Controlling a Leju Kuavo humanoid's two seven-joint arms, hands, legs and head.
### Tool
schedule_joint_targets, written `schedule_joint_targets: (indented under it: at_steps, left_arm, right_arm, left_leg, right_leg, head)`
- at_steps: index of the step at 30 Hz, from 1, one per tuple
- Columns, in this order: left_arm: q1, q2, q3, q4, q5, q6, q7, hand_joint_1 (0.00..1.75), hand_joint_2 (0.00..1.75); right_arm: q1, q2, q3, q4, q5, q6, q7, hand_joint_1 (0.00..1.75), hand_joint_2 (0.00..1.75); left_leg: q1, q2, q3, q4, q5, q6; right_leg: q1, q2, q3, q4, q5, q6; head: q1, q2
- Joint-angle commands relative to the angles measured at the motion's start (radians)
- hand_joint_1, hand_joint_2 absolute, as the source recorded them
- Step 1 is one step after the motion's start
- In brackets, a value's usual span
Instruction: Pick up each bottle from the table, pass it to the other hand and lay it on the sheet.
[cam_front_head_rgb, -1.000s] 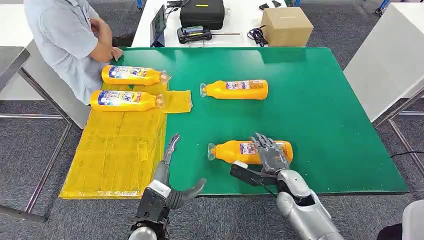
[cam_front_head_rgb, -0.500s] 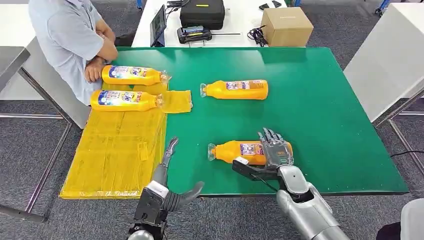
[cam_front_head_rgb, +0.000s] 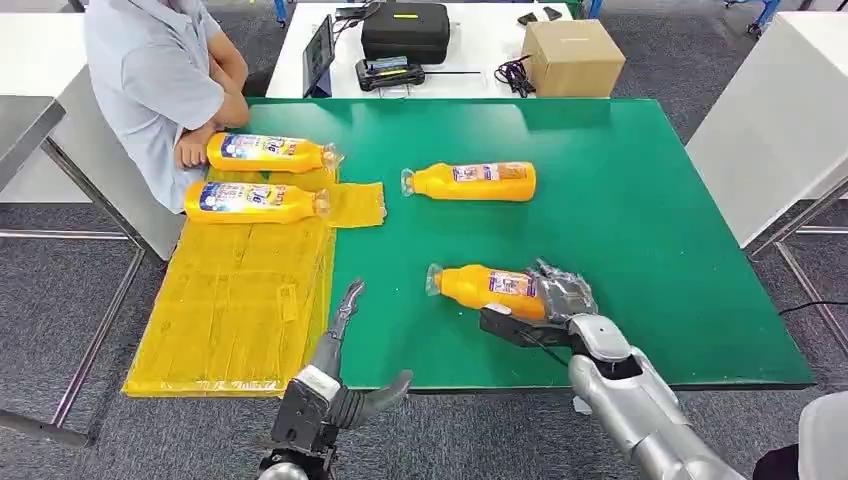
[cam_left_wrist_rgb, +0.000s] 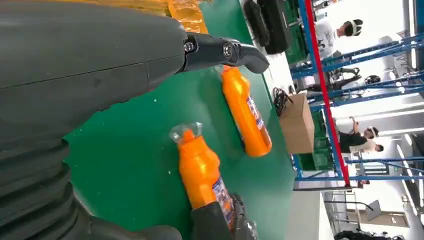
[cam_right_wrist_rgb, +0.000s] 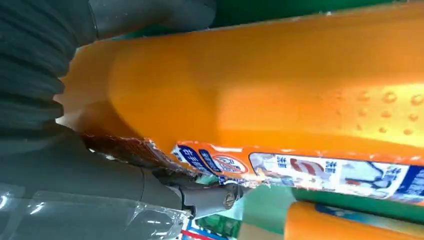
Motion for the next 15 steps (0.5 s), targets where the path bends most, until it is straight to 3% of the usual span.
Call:
schedule_joint_targets:
  at_steps: [1, 4, 5, 10, 11, 13, 15]
  left_arm:
    - [-0.036, 0.02, -0.028, 0.077, 0.012, -0.017, -0.005, 0.0, 1.75]
    - [-0.04, 0.019, -0.028, 0.078, 0.015, -0.021, -0.008, 0.0, 1.75]
    - [-0.047, 0.02, -0.03, 0.084, 0.021, -0.03, -0.015, 0.0, 1.75]
    - [-0.075, -0.007, -0.006, 0.128, 0.098, -0.043, -0.067, 0.0, 1.75]
    - [-0.081, -0.027, 0.02, 0.143, 0.183, -0.049, -0.086, 0.0, 1.75]
    - [-0.088, -0.038, 0.031, 0.152, 0.228, -0.057, -0.088, 0.0, 1.75]
    - [-0.104, -0.064, 0.082, 0.198, 0.448, -0.116, -0.054, 0.0, 1.75]
  right_arm:
    - [-0.003, -0.026, 0.042, 0.177, -0.037, 0.019, -0.036, 1.75, 1.75]
    - [0.012, -0.027, 0.019, 0.143, -0.101, 0.032, -0.086, 1.75, 1.75]
    - [0.025, -0.026, -0.015, 0.124, -0.19, 0.081, -0.153, 1.75, 1.75]
    - [0.085, -0.048, -0.075, 0.019, -0.436, 0.176, -0.28, 1.75, 1.75]
    - [0.097, -0.042, -0.086, -0.016, -0.535, 0.213, -0.327, 1.75, 1.75]
    - [0.103, -0.035, -0.079, -0.043, -0.574, 0.228, -0.334, 1.75, 1.75]
    - [0.081, -0.008, -0.064, -0.079, -0.664, 0.261, -0.36, 1.75, 1.75]
  left_leg:
    - [0.001, -0.003, 0.004, -0.002, 0.001, -0.001]
    - [0.001, -0.003, 0.005, -0.001, 0.0, -0.001]
    - [0.002, -0.003, 0.005, -0.002, 0.0, -0.001]
    - [0.002, -0.002, 0.006, -0.001, 0.0, -0.002]
    - [0.002, -0.004, 0.007, -0.001, 0.0, -0.001]
    - [0.002, -0.002, 0.007, -0.001, -0.001, -0.001]
    - [0.003, 0.002, 0.007, -0.001, -0.002, -0.002]
  right_leg:
    - [0.002, -0.003, 0.006, -0.003, 0.0, -0.002]
    - [0.002, -0.003, 0.007, -0.003, 0.0, -0.002]
    - [0.002, -0.004, 0.007, -0.003, 0.0, -0.003]
    - [0.002, -0.003, 0.007, -0.003, 0.0, -0.002]
    - [0.002, -0.005, 0.009, -0.003, 0.0, -0.002]
    - [0.003, -0.003, 0.008, -0.003, 0.0, -0.002]
    - [0.003, 0.0, 0.007, -0.003, 0.001, -0.003]
  head:
    - [0.0, 0.0]
    - [0.0, 0.0]
    - [0.0, 0.0]
    - [-0.001, 0.0]
    - [0.0, 0.0]
    - [0.001, 0.0]
    - [0.0, 0.0]
